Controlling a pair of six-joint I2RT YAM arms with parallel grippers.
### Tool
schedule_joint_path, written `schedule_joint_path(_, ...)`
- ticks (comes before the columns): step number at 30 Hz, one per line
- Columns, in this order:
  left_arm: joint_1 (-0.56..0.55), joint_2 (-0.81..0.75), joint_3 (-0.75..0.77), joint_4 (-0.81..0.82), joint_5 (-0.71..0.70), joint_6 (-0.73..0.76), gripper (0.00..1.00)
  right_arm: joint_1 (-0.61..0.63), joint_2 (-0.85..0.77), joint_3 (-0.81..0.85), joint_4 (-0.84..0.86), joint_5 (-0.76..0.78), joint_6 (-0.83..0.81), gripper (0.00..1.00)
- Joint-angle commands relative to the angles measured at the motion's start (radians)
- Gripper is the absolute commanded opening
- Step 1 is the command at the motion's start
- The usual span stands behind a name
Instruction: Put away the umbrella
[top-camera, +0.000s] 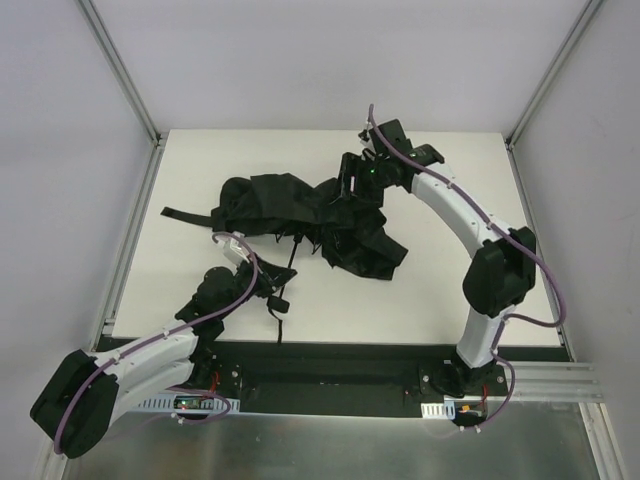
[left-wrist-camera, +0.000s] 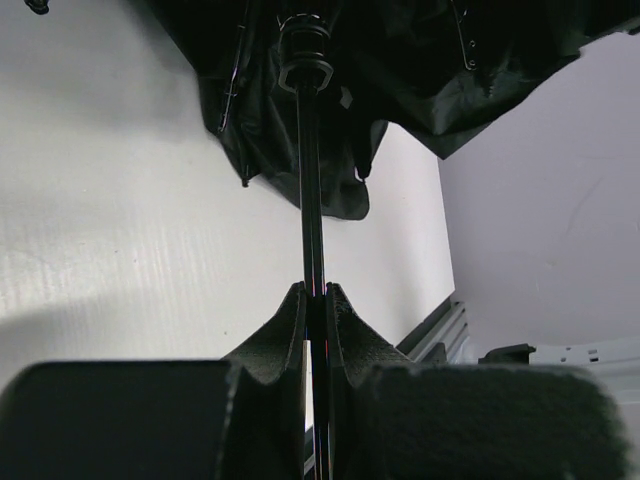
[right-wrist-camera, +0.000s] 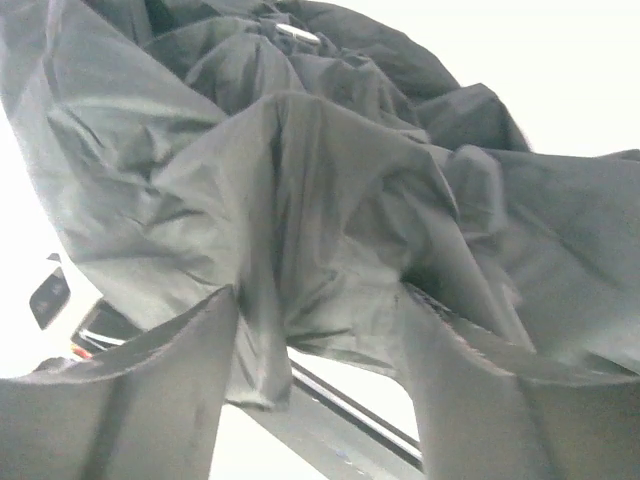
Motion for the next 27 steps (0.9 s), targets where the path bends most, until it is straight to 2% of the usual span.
schedule_joint_path(1, -0.002, 0.019, 0.055, 0.169, 0.048, -0.011, 0.0, 0.045, -0.16, 0.155, -0.311, 0.181, -0.204, 0.75)
schedule_joint_path(3, -0.002, 0.059, 0.049, 0.235, 0.08, -0.044, 0.0, 0.069, -0.183, 0.198, -0.365, 0.256, -0.211, 0.83)
schedule_joint_path(5, -0.002, 0.119, 0.035, 0.345, 0.131, -0.084, 0.0, 0.08, -0.2, 0.203, -0.365, 0.263, -0.171, 0.86)
schedule_joint_path(8, -0.002, 0.2, 0.015, 0.495, 0.194, -0.145, 0.0, 0.082, -0.221, 0.185, -0.365, 0.298, -0.077, 0.84)
schedule_joint_path(11, -0.001, 0.261, -0.02, 0.652, 0.189, -0.204, 0.0, 0.079, -0.272, 0.118, -0.312, 0.318, -0.028, 0.82)
schedule_joint_path(14, 0.004, 0.274, -0.014, 0.689, 0.186, -0.233, 0.0, 0.033, -0.327, 0.046, -0.287, 0.284, 0.016, 0.77)
schedule_joint_path(17, 0.004, 0.259, 0.052, 0.622, 0.238, -0.201, 0.0, -0.039, -0.445, -0.097, -0.173, 0.16, 0.078, 0.77)
schedule_joint_path(22, 0.004, 0.19, 0.169, 0.456, 0.263, -0.126, 0.0, -0.085, -0.716, -0.466, 0.202, 0.034, 0.289, 0.87)
schedule_joint_path(24, 0.004, 0.174, 0.202, 0.404, 0.273, -0.095, 0.0, -0.128, -0.791, -0.533, 0.209, 0.074, 0.303, 0.94)
schedule_joint_path(27, 0.004, 0.162, 0.232, 0.363, 0.283, -0.073, 0.0, -0.199, -0.855, -0.574, 0.187, 0.027, 0.29, 0.95)
